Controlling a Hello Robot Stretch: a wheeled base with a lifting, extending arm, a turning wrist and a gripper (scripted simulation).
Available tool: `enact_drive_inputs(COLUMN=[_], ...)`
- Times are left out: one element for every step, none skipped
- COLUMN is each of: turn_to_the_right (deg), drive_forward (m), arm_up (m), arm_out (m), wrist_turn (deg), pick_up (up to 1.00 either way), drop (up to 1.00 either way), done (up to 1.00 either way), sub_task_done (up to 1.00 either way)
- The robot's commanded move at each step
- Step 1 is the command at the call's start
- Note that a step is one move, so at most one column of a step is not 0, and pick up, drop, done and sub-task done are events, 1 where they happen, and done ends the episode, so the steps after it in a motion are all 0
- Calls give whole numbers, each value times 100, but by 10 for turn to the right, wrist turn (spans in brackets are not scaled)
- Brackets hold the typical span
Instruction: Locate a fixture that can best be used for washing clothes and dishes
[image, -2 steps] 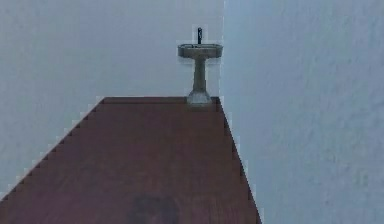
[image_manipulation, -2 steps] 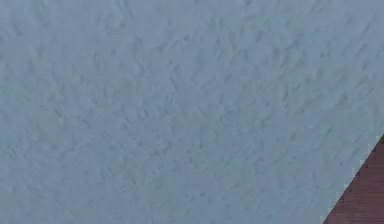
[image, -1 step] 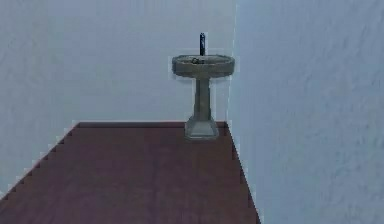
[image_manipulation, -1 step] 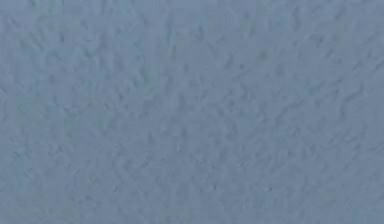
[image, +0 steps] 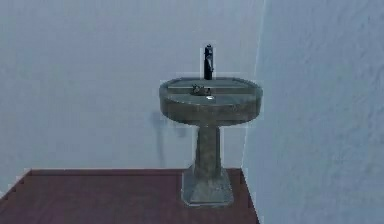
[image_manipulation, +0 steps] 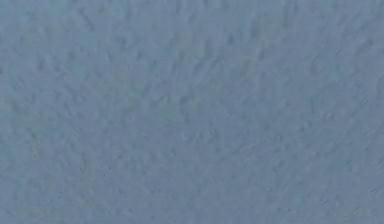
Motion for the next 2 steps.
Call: enact_drive_inputs(turn_to_the_right=[0, 0], drive_forward=[40, 0], arm_up=[0, 0], arm_out=[0, 0], wrist_turn=[0, 0], pick_up=[0, 0], drop=[0, 0], done=[0, 100], sub_task_done=[0, 0])
